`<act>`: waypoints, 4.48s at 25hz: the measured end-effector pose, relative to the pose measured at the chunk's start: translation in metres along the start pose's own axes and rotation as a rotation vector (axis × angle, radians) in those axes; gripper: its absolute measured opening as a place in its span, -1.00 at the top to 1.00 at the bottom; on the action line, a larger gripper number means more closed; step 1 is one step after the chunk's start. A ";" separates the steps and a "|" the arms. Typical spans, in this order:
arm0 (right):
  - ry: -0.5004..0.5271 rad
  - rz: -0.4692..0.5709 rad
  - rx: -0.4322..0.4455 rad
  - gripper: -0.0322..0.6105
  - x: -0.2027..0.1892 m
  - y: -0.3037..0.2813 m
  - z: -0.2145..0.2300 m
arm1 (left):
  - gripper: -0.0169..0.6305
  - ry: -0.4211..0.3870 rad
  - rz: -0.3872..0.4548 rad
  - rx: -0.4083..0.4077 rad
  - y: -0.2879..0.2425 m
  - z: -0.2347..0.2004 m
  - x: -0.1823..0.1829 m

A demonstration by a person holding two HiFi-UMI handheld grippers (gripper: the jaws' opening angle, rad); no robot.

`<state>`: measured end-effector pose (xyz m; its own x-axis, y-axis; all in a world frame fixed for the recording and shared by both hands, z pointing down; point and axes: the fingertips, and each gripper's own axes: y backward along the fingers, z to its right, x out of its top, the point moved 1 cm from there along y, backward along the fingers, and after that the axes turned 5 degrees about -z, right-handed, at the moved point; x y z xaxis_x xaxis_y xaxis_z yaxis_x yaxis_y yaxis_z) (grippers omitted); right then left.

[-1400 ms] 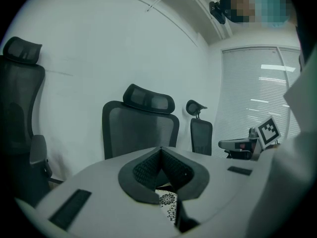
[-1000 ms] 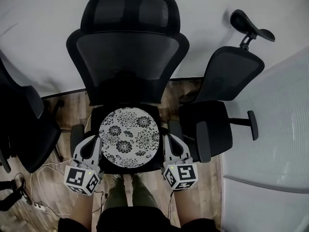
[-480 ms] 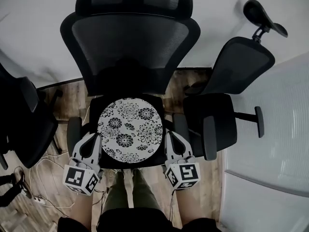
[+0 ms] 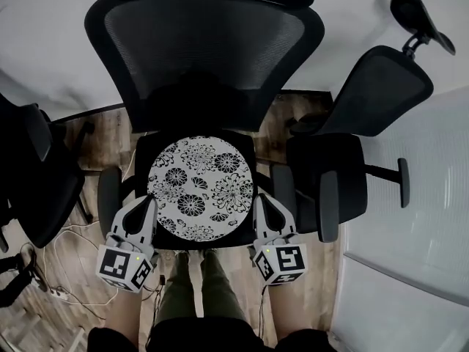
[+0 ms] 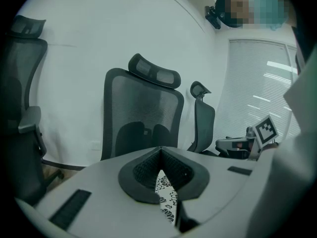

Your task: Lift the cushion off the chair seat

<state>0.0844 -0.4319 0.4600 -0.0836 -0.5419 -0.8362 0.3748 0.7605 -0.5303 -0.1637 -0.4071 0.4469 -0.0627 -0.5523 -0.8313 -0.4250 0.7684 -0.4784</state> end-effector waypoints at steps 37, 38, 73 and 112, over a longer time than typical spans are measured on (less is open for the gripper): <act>-0.023 -0.116 0.000 0.85 -0.117 -0.057 0.012 | 0.91 0.061 -0.109 0.039 -0.046 -0.036 -0.119; -0.025 -0.120 -0.003 0.85 -0.121 -0.059 0.014 | 0.91 0.061 -0.116 0.040 -0.049 -0.037 -0.123; -0.086 -0.389 -0.102 -0.06 -0.250 -0.115 0.066 | -0.20 0.220 -0.344 0.173 -0.098 -0.107 -0.243; -0.088 -0.442 -0.050 0.76 -0.274 -0.129 0.056 | 0.87 0.301 -0.455 0.155 -0.113 -0.117 -0.282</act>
<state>0.1106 -0.4020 0.7654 -0.1457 -0.8452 -0.5143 0.2758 0.4645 -0.8415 -0.2039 -0.3759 0.7688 -0.1690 -0.8892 -0.4251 -0.3330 0.4574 -0.8245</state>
